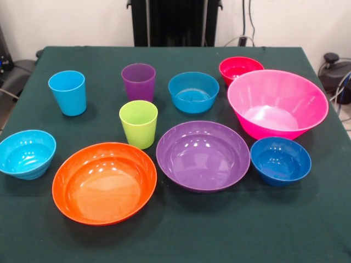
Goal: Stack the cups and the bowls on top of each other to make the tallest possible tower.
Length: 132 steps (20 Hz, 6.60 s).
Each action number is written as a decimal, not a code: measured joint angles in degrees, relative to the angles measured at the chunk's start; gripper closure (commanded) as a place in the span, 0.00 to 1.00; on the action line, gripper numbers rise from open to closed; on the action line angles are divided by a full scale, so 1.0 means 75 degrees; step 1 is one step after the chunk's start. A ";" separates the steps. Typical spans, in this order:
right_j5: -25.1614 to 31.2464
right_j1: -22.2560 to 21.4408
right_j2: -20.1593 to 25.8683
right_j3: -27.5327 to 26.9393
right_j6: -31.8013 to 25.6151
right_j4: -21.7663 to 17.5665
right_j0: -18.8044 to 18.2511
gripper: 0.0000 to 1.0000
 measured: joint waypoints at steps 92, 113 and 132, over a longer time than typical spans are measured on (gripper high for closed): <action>-0.6602 0.5318 0.1079 0.0336 -0.1887 -0.0834 -0.2205 0.00; -0.6483 0.4526 0.1148 0.0203 -0.1887 -0.1531 -0.2684 0.00; -0.6483 0.4490 0.1273 0.0172 -0.1887 -0.1679 -0.2864 0.00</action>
